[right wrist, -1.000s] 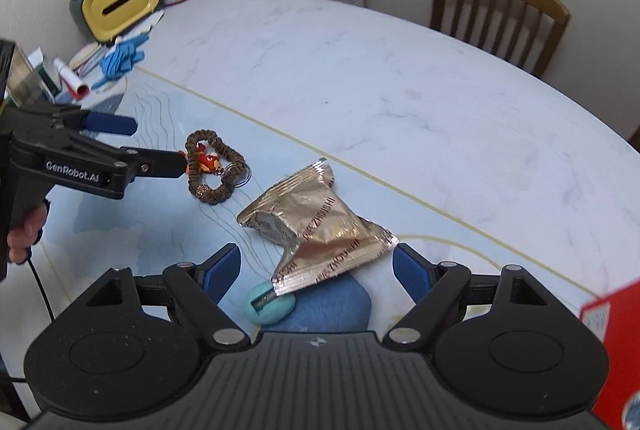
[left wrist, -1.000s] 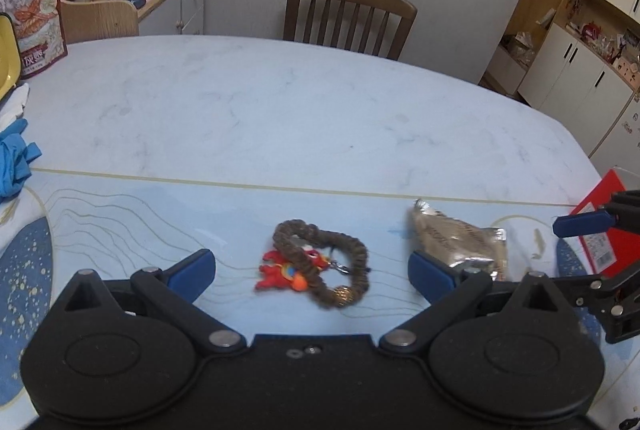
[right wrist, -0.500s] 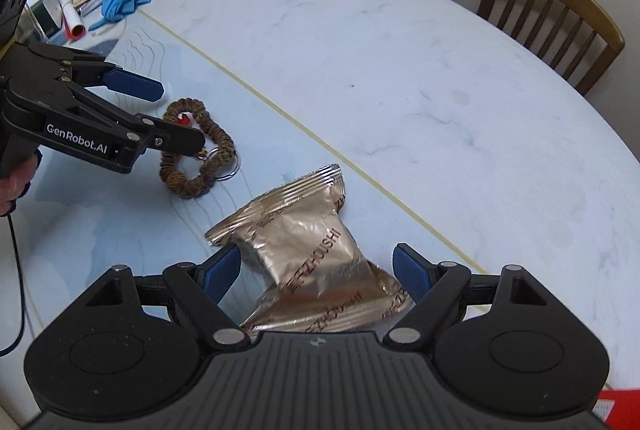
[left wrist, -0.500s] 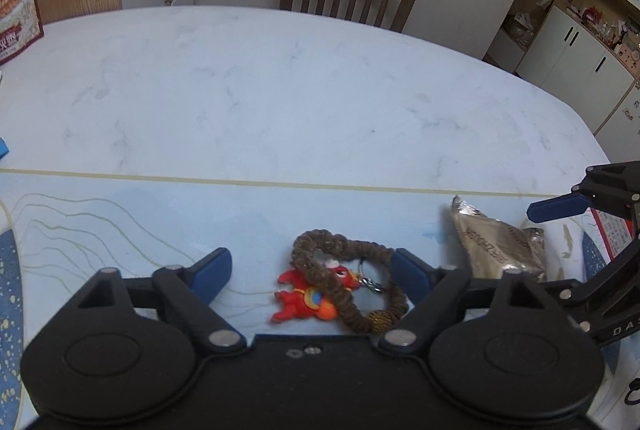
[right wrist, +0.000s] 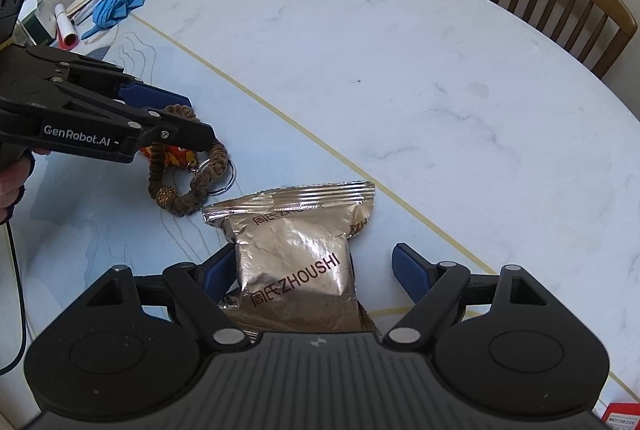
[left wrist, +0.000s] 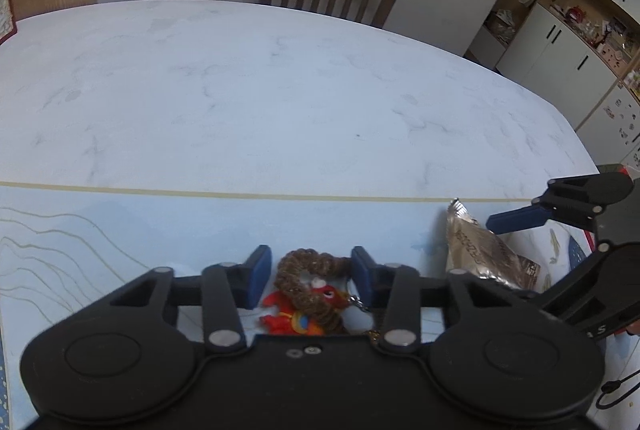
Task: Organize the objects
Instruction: 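Grasp the foil snack bag with the right tool while the left tool grasps the bead keychain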
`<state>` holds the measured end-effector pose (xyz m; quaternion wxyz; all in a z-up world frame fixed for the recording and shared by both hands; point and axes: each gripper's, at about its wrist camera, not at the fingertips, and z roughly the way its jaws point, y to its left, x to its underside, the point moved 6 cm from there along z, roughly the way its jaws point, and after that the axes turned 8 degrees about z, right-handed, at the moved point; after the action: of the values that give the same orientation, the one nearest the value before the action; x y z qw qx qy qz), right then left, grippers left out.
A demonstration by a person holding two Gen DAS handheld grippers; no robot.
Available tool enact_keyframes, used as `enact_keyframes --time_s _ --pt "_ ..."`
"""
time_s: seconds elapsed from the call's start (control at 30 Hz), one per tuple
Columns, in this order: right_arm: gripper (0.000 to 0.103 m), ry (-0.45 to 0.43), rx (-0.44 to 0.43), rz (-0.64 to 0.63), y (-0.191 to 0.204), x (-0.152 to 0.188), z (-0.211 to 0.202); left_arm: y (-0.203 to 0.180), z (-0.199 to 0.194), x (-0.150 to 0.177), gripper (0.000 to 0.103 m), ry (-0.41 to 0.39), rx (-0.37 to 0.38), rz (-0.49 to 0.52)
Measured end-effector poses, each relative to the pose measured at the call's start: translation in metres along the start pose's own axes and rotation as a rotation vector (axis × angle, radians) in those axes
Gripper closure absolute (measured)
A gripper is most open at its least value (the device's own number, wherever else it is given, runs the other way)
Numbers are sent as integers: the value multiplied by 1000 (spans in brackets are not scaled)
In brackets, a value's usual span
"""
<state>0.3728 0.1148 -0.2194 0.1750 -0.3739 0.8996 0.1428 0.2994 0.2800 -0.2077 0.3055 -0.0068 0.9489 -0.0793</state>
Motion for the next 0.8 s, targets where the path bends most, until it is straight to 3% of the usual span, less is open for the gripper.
enact_keyframes --time_s 0.27,0.37,0.4,0.53,0.8 --pt "22 -14 10 40 -2 3 -2 -6 -2 -7 86 -18 5 26" --pt "36 -22 6 50 0 3 -3 -9 -5 -10 91 -30 1 38" --pt "45 -23 3 52 2 3 -4 -11 -7 -10 91 -33 1 42" --pt "53 -35 23 65 4 3 -6 -20 -13 -13 94 -44 19 53" --pt "57 -85 55 148 -1 16 -35 -44 -30 -16 95 -67 53 55"
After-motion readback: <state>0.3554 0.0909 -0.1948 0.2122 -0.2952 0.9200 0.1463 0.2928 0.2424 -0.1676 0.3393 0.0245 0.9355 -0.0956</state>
